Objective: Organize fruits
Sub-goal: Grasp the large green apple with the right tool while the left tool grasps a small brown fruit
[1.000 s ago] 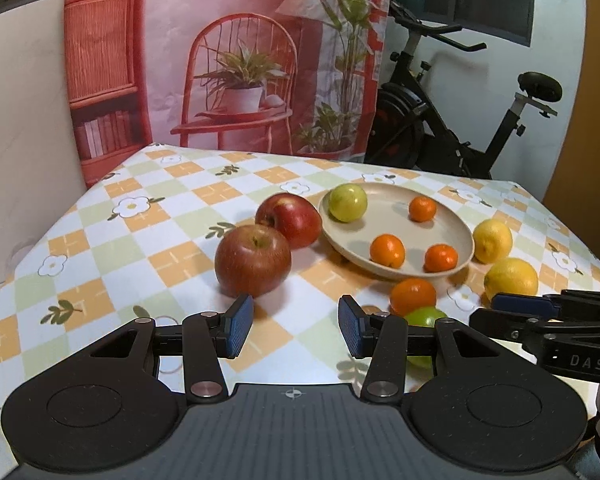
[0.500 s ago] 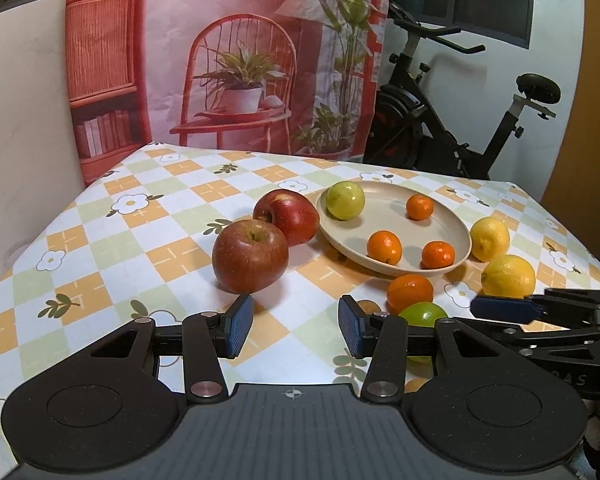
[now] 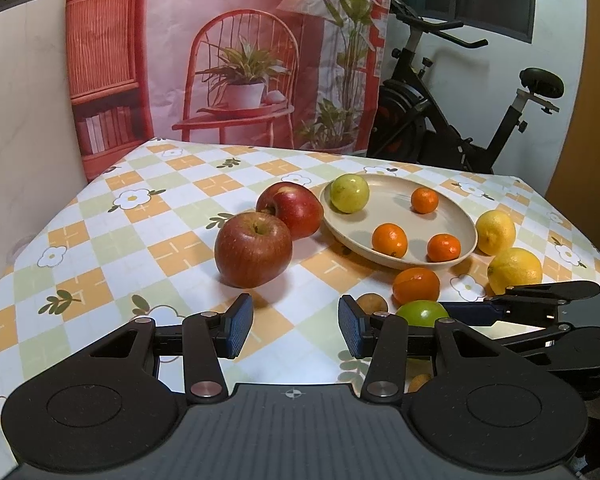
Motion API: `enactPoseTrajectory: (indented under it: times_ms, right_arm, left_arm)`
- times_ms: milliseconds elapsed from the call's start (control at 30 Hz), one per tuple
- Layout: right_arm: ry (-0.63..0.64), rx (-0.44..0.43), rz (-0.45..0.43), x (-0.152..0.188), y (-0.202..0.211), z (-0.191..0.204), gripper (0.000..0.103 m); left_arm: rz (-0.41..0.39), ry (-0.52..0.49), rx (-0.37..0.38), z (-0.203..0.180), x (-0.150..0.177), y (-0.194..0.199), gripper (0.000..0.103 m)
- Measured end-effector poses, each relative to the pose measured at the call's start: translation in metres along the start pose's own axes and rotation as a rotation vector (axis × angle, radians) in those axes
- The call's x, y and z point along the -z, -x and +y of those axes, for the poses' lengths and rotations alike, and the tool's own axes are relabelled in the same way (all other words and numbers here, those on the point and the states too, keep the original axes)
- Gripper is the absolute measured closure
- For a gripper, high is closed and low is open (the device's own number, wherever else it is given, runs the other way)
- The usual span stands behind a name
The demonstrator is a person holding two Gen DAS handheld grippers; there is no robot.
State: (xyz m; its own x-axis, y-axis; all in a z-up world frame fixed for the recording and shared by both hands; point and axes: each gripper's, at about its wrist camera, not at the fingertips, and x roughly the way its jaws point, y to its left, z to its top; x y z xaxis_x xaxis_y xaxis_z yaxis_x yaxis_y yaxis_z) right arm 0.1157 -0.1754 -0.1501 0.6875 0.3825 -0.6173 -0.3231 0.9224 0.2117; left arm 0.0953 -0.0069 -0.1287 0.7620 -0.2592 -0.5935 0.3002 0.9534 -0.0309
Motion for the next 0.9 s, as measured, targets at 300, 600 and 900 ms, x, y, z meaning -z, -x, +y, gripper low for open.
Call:
enactPoseTrajectory:
  times_ms: [300, 600, 900]
  right_arm:
    - [-0.052, 0.087, -0.088, 0.015, 0.027, -0.020, 0.060]
    - [-0.071, 0.106, -0.120, 0.032, 0.040, -0.034, 0.060]
    - [-0.097, 0.100, -0.130, 0.033, 0.040, -0.035, 0.060]
  left_arm:
    - [0.022, 0.008, 0.057, -0.004, 0.003, -0.004, 0.053]
    - [0.040, -0.005, 0.123, -0.015, 0.007, -0.005, 0.053]
    - [0.071, -0.050, 0.200, -0.026, 0.012, -0.007, 0.053]
